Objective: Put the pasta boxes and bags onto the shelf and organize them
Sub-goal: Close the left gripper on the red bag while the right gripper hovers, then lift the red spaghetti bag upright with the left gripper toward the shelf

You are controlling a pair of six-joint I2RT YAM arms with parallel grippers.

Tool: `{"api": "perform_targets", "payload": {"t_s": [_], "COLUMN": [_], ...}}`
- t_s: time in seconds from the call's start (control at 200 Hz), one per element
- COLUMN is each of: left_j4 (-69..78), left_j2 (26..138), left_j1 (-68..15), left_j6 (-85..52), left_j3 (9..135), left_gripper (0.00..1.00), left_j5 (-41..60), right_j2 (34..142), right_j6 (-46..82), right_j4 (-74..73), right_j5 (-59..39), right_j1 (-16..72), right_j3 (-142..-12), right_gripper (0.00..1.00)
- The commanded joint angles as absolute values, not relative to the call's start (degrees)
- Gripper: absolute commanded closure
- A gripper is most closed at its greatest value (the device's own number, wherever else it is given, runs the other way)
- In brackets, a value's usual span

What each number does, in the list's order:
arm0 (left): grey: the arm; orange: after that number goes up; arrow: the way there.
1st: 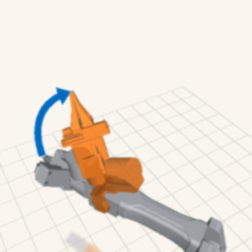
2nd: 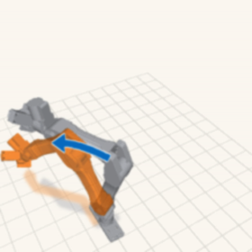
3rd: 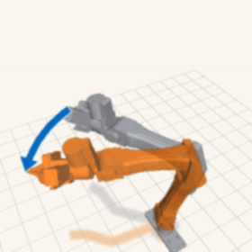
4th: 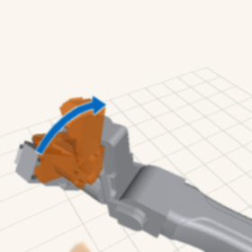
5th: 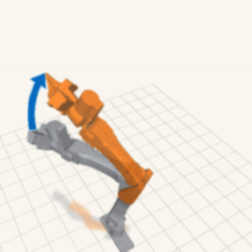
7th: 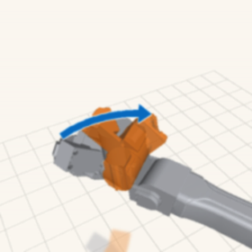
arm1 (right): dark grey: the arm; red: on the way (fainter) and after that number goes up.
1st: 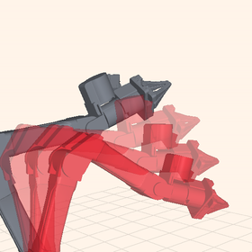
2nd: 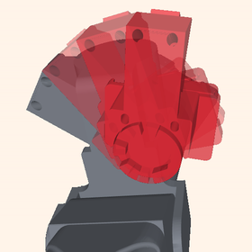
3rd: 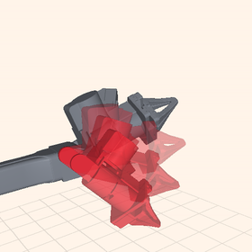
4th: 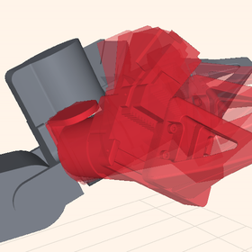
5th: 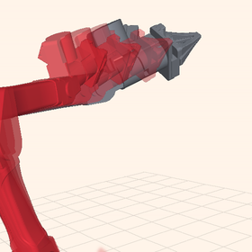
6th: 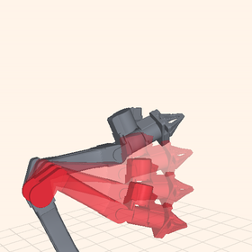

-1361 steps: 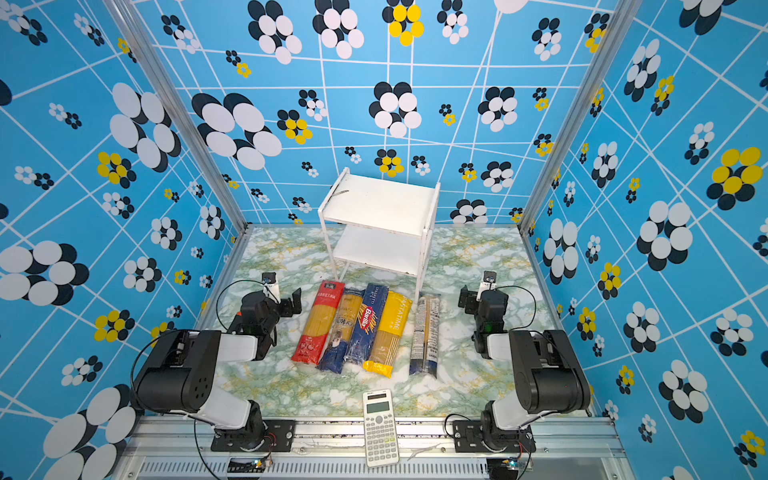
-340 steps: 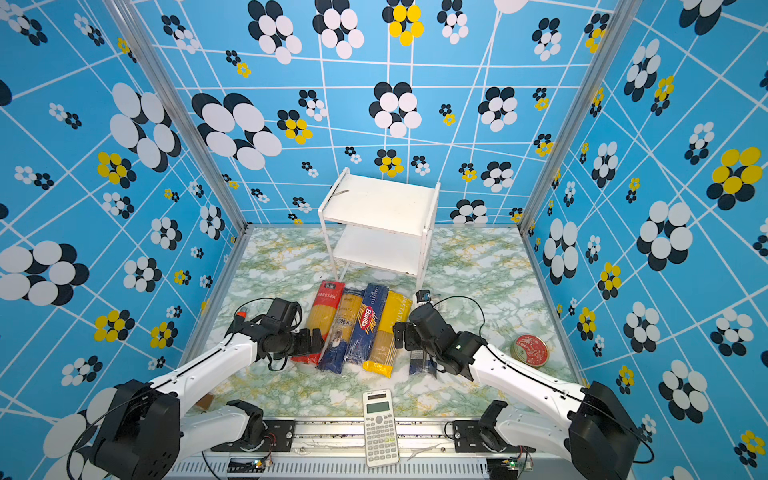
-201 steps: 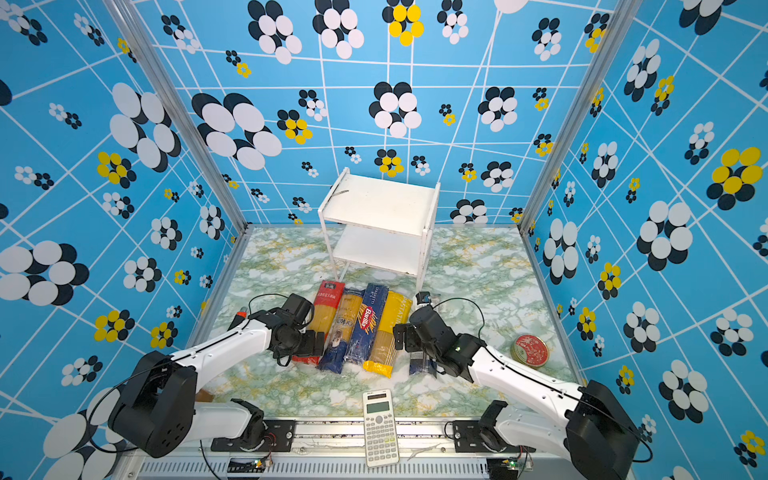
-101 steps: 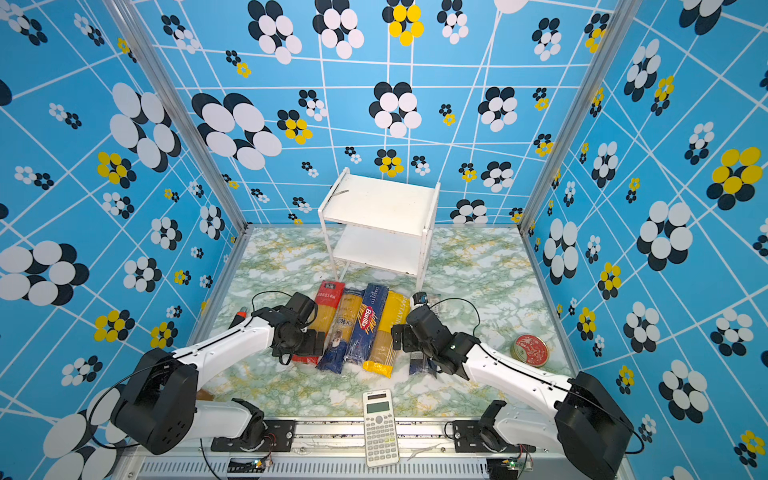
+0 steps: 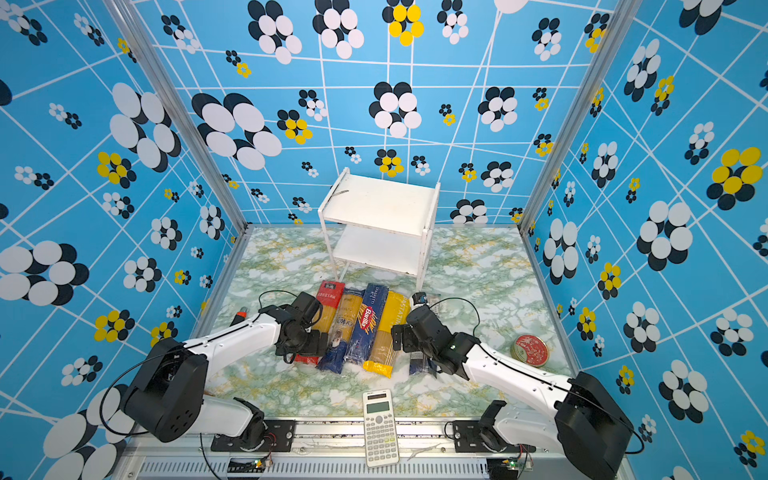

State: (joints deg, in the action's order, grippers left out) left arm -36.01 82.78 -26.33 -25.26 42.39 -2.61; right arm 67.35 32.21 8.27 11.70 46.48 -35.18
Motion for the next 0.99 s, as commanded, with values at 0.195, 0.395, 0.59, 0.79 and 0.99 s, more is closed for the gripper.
{"api": "perform_targets", "payload": {"t_s": [0.195,0.395,0.59,0.79,0.99], "left_j4": [-36.5,-36.3,-36.1,-35.6,-34.9], "left_j2": [84.7,84.3,83.8,81.2,79.2], "left_j1": [-26.6,-26.6,-26.5,-26.3,-25.4], "left_j6": [-24.5,-24.5,-24.6,-24.6,-23.7], "left_j3": [43.6,43.5,43.2,42.4,41.7], "left_gripper": [0.13,0.22,0.39,0.56,0.84], "left_j5": [-2.4,-2.4,-2.5,-2.5,-0.1], "right_j2": [66.3,65.6,65.3,65.0,64.8], "right_j6": [32.0,32.3,32.5,32.7,33.1], "right_j4": [7.9,7.9,8.1,8.5,8.6], "right_j5": [11.9,12.2,12.3,12.5,12.8], "right_j1": [46.9,46.9,46.9,46.9,46.9], "right_j3": [-35.2,-34.9,-34.8,-34.8,-34.6], "right_gripper": [0.01,0.01,0.01,0.01,0.01]}}
